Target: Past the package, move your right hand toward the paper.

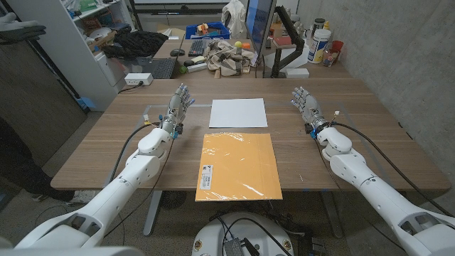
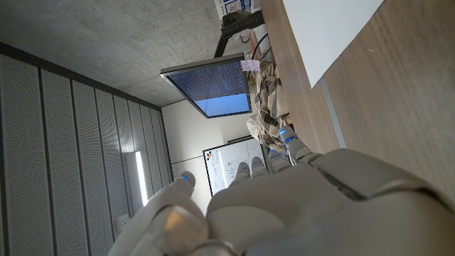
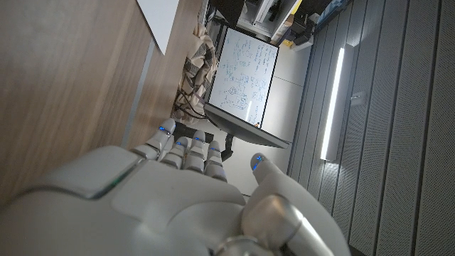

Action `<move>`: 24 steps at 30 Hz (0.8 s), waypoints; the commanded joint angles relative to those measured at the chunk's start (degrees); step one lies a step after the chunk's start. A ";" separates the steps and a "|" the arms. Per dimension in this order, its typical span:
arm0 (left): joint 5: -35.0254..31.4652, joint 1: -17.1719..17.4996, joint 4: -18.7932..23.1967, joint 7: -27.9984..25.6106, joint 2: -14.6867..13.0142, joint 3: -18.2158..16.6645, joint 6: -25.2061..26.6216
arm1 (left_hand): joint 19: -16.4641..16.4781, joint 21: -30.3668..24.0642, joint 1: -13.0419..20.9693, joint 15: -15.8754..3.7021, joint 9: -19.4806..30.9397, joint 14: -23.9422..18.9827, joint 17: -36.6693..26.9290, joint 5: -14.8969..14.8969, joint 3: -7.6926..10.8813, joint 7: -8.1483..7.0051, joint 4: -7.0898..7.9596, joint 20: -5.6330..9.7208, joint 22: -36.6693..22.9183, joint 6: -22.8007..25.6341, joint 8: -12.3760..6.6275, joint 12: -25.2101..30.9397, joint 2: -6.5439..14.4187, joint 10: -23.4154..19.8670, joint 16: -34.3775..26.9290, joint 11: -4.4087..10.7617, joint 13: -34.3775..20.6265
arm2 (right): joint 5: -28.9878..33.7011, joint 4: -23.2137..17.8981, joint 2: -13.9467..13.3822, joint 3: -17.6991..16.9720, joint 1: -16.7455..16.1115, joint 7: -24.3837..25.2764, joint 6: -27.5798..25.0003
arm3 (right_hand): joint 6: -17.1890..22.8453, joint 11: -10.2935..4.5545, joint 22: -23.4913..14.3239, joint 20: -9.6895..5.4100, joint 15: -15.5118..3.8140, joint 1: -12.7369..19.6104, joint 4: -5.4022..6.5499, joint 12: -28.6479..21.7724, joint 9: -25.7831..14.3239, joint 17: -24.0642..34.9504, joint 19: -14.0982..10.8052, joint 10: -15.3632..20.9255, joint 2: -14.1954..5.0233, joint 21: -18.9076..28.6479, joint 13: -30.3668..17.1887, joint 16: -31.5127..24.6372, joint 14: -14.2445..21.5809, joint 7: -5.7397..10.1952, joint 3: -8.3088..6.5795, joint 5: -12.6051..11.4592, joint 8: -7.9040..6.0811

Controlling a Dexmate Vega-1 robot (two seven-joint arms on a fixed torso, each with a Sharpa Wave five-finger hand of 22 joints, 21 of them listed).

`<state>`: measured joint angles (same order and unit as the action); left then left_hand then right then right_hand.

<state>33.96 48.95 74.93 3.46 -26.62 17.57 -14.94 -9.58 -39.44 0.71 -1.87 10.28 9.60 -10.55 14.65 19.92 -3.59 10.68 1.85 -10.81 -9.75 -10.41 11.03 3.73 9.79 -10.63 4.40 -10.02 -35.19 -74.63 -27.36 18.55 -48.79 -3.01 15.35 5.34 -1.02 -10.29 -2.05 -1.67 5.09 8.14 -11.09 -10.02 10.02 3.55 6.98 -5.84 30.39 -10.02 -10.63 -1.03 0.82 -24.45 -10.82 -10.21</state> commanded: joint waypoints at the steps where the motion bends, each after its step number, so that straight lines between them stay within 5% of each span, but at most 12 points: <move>1: -8.56 1.83 0.55 5.50 7.48 -9.28 4.35 | -7.37 -0.24 -0.09 -1.86 0.14 7.21 -0.21 0.36 0.22 -0.17 -0.03 1.97 -0.20 -5.65 -0.35 0.24 5.48 4.48 -0.28 0.36 -0.31 | 6.50 -0.50 4.53 -6.11 -1.31 -3.17 -2.83 | 0.51 0.30 -0.17 -4.06 -0.88 0.35 0.06 -0.39 -0.16 0.29 0.53 0.46 -4.49 0.29 -0.17 -0.40 -0.19 0.01 -0.41 -0.24 -0.39; 24: -18.06 2.49 0.84 11.87 16.11 -18.95 6.97 | -7.42 -0.21 -0.02 -1.45 0.16 7.15 -0.21 0.46 -0.09 -0.02 -0.11 1.59 -0.18 -5.28 -0.47 0.21 5.36 4.65 -0.31 0.17 -0.32 | 21.71 -3.60 5.45 -8.49 -0.29 -5.81 -5.55 | 1.04 0.47 -0.17 -3.86 -0.64 0.78 -0.25 -0.44 -0.17 0.17 0.19 0.60 -4.58 0.06 -0.17 -0.41 0.14 0.30 -0.70 -0.23 -0.52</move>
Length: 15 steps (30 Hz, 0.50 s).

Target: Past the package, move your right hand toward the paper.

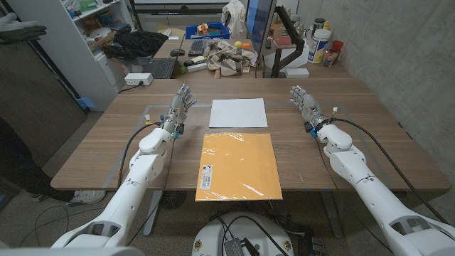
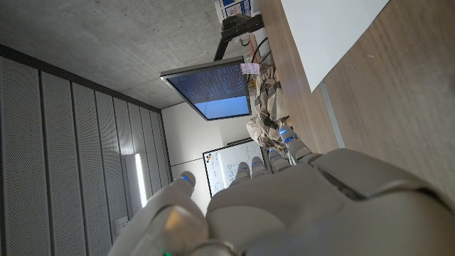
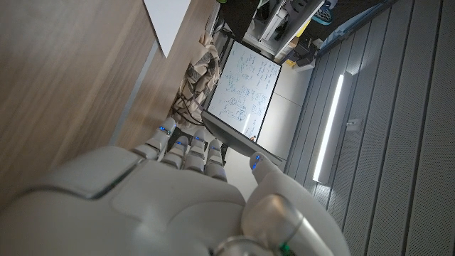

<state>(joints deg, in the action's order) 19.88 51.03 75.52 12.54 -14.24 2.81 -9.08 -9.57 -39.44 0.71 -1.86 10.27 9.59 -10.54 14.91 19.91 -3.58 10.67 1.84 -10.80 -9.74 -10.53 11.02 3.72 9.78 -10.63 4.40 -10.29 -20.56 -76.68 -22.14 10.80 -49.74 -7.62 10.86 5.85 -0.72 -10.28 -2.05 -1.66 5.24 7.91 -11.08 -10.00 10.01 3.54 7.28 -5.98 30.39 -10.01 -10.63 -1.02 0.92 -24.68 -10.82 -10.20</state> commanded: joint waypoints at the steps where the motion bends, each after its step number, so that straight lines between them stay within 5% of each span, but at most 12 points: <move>1: -4.16 0.42 0.29 2.88 3.93 -4.40 1.15 | -7.44 -0.20 -0.02 -1.43 0.18 7.15 -0.22 0.19 -0.10 0.01 -0.10 1.57 -0.19 -5.29 -0.35 0.22 5.37 4.66 -0.31 0.13 -0.05 | 7.48 -1.65 0.22 -0.74 0.72 -1.30 -1.09 | 0.55 0.20 -0.18 -3.87 -0.62 0.68 -0.04 -0.44 -0.19 0.17 0.20 0.31 -4.44 0.05 -0.18 -0.40 0.13 0.23 -0.49 -0.24 -0.52; 15: -5.89 0.62 0.62 4.17 5.46 -6.30 1.33 | -7.42 -0.19 0.03 -1.44 0.18 7.16 -0.22 0.25 -0.19 -0.05 -0.11 1.64 -0.18 -5.21 -0.35 0.24 5.41 4.64 -0.30 0.18 -0.05 | 13.63 -3.89 -0.50 -0.01 1.42 -1.19 -1.56 | 0.79 0.31 -0.18 -3.76 -0.57 1.12 -0.38 -0.51 -0.19 0.10 0.08 0.52 -4.37 -0.13 -0.17 -0.32 0.14 0.10 -0.72 -0.21 -0.55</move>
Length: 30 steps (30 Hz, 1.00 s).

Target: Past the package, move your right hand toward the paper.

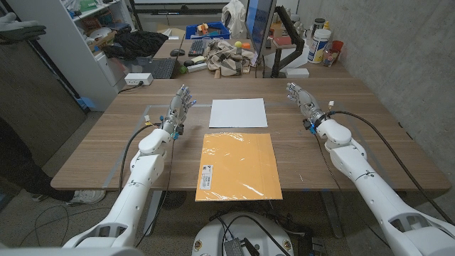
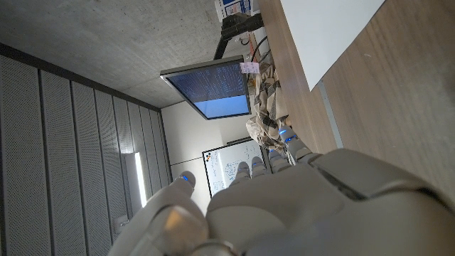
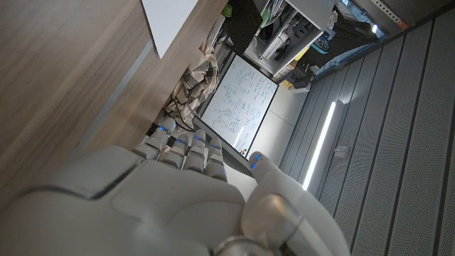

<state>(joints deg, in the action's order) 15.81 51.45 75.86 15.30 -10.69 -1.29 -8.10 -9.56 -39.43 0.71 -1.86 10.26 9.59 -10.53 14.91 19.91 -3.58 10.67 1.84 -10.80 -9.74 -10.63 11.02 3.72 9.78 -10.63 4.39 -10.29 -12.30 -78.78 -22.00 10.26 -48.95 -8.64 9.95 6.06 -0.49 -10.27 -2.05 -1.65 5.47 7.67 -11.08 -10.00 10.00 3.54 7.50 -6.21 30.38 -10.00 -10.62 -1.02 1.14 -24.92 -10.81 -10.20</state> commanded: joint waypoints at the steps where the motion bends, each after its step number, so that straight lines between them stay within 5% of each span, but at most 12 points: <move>1: -1.86 0.18 0.21 1.51 2.00 -2.29 0.34 | -7.41 -0.19 0.03 -1.43 0.19 7.15 -0.23 0.26 -0.20 -0.01 -0.11 1.63 -0.18 -5.20 -0.26 0.25 5.41 4.64 -0.31 0.17 -0.05 | 5.85 -1.93 -0.78 0.69 0.72 -0.25 -0.61 | 0.60 -0.05 -0.18 -3.80 -0.57 0.94 -0.17 -0.53 -0.20 0.10 0.07 0.33 -4.14 -0.15 -0.18 -0.31 0.11 -0.10 -0.50 -0.21 -0.56; 30: -2.76 0.08 -0.15 2.69 2.91 -3.33 -0.25 | -7.38 -0.15 0.10 -1.41 0.20 7.12 -0.22 0.40 -0.45 -0.04 -0.13 1.67 -0.17 -5.13 -0.22 0.27 5.46 4.63 -0.32 0.14 -0.05 | 17.18 -6.67 -2.99 3.73 2.22 0.43 -0.80 | 1.20 -0.38 -0.18 -4.09 -0.84 1.65 -0.54 -0.65 -0.21 0.07 -0.39 0.80 -4.20 -0.41 -0.17 -0.37 0.52 -0.11 -0.88 -0.07 -0.64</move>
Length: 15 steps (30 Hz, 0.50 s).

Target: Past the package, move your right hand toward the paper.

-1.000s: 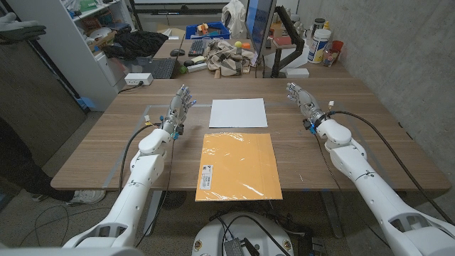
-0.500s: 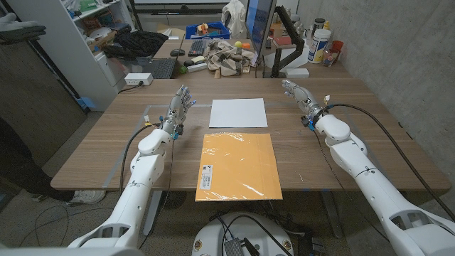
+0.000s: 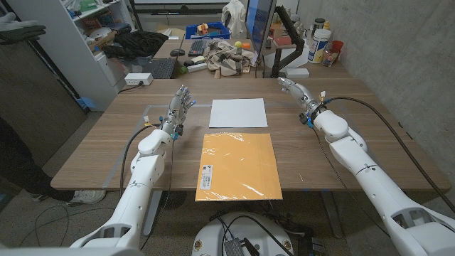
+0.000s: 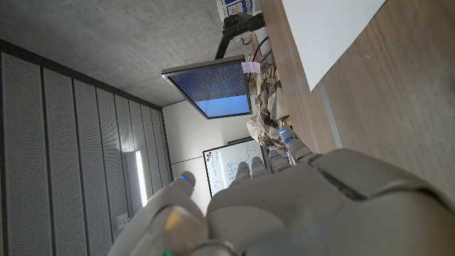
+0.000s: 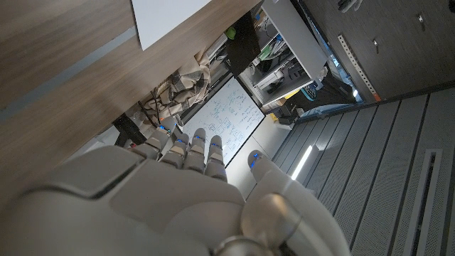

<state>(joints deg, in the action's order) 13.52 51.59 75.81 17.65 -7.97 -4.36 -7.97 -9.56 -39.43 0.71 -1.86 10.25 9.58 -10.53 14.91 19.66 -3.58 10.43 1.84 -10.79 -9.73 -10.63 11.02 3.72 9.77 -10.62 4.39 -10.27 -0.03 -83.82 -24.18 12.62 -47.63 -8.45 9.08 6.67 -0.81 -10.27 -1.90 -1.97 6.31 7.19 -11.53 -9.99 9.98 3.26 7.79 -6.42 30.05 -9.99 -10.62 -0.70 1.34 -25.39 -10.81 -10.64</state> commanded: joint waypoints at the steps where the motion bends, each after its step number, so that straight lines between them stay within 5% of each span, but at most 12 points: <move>1: -0.53 -0.06 -0.09 0.30 0.19 -0.25 -0.41 | -7.44 -0.13 0.11 -1.40 0.21 7.17 -0.23 0.41 -0.22 -0.07 0.12 1.62 -0.18 -5.14 -0.22 0.27 5.47 4.64 -0.30 0.15 -0.07 | 5.19 -1.70 -0.79 1.47 0.99 0.27 0.10 | 0.61 -0.10 -0.19 -4.25 -0.55 0.82 -0.08 -0.19 -0.22 0.09 -0.12 0.50 -3.99 -0.08 -0.18 -0.36 0.19 -0.27 -0.42 -0.06 -0.21; 15: -0.68 0.23 0.53 0.32 0.01 -0.42 -0.34 | -7.40 -0.12 0.14 -1.44 0.21 7.11 -0.22 0.47 -0.31 -0.07 0.11 1.73 -0.17 -5.09 -0.22 0.30 5.51 4.58 -0.32 0.15 -0.07 | 9.81 -2.61 -1.29 3.41 2.45 -0.02 0.30 | 0.69 0.05 -0.19 -4.27 -0.63 1.12 -0.19 -0.18 -0.22 0.11 -0.23 0.59 -4.01 -0.27 -0.18 -0.35 0.27 -0.24 -0.57 0.03 -0.15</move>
<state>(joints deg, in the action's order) 13.02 51.59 75.77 17.92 -7.85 -4.62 -8.32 -9.56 -39.43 0.71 -1.85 10.25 9.58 -10.53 14.91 19.49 -3.58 10.61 1.84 -10.78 -9.73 -10.63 10.99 3.72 9.77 -10.62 4.39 -10.27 6.04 -85.67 -24.99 14.70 -46.17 -8.29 9.08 6.98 -0.61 -10.26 -2.05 -1.96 6.53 7.03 -11.53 -9.99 10.01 3.11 7.99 -6.65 30.05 -9.99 -10.62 -0.71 1.02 -25.56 -10.81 -10.64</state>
